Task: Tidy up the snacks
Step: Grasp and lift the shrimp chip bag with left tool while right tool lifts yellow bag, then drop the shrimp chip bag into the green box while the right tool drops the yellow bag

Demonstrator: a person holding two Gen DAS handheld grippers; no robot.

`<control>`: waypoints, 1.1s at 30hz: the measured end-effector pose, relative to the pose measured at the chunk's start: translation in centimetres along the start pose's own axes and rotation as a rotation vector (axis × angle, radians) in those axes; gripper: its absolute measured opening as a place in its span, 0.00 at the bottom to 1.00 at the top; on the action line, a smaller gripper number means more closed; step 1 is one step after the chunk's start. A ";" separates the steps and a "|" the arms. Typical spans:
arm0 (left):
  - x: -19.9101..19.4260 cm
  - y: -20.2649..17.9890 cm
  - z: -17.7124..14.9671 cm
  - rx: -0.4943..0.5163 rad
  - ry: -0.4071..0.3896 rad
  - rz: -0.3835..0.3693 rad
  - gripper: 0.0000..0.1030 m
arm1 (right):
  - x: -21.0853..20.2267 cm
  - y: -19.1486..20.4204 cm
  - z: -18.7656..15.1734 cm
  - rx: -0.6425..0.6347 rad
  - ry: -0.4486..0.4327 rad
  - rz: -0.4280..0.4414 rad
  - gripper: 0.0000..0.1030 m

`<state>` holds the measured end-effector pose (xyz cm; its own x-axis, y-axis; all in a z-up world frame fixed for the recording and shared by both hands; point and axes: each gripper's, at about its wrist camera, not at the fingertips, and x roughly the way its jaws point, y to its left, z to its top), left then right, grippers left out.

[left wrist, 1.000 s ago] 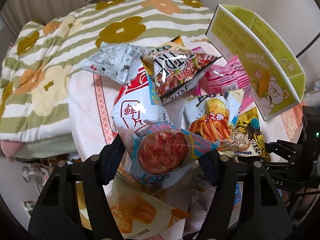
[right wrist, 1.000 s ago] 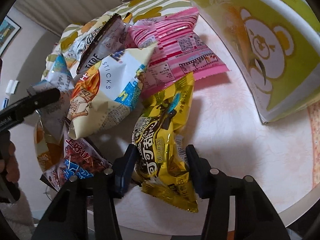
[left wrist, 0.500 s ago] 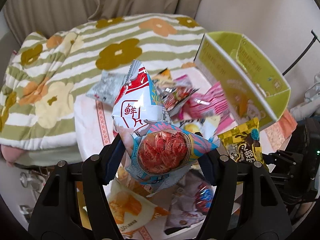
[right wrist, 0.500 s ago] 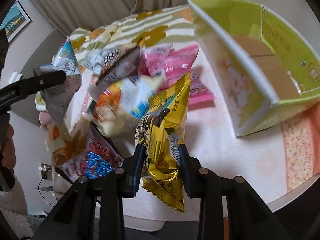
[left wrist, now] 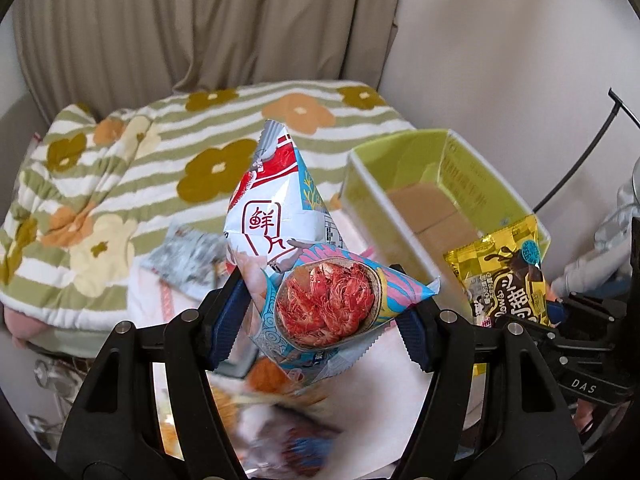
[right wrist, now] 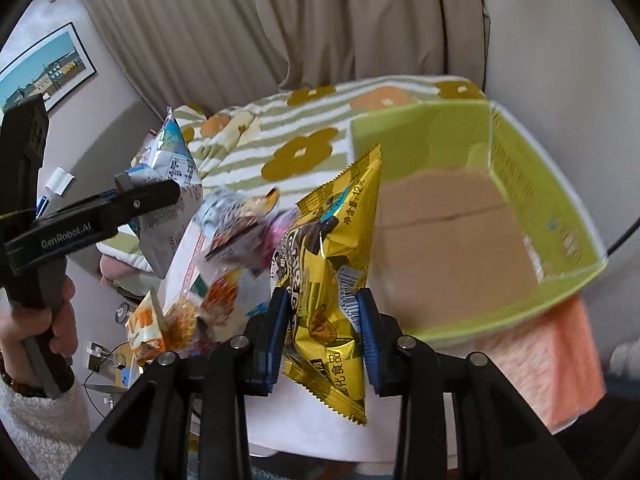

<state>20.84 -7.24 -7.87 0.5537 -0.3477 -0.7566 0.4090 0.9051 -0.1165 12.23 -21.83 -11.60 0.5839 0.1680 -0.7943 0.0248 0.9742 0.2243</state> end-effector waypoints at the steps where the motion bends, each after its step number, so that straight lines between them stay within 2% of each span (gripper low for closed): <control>1: 0.2 -1.5 0.5 -0.008 -0.008 -0.001 0.63 | -0.2 -0.8 0.6 -0.005 -0.003 0.003 0.30; 9: 3.3 -10.2 3.3 -0.052 -0.023 -0.010 0.63 | -2.1 -10.0 4.5 -0.052 -0.017 0.010 0.30; 16: 8.9 -16.7 5.1 -0.028 0.072 -0.005 0.63 | -1.0 -15.9 6.7 -0.047 0.022 0.006 0.30; 25: 14.1 -19.9 5.7 0.065 0.157 0.037 0.64 | 1.1 -20.1 7.2 0.030 0.071 0.020 0.30; 29: 15.1 -20.4 6.0 0.076 0.172 0.053 0.75 | 1.8 -20.5 7.4 0.049 0.087 0.014 0.30; 31: 15.5 -20.5 6.2 0.092 0.183 0.067 0.96 | 2.1 -20.7 7.7 0.055 0.090 0.012 0.30; 33: 15.8 -20.5 6.2 0.110 0.180 0.080 1.00 | 2.3 -20.8 7.8 0.059 0.094 0.007 0.30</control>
<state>25.74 -32.76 -13.42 0.4533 -0.2178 -0.8643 0.4510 0.8924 0.0117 19.39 -42.87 -13.71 0.5060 0.1908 -0.8412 0.0708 0.9628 0.2609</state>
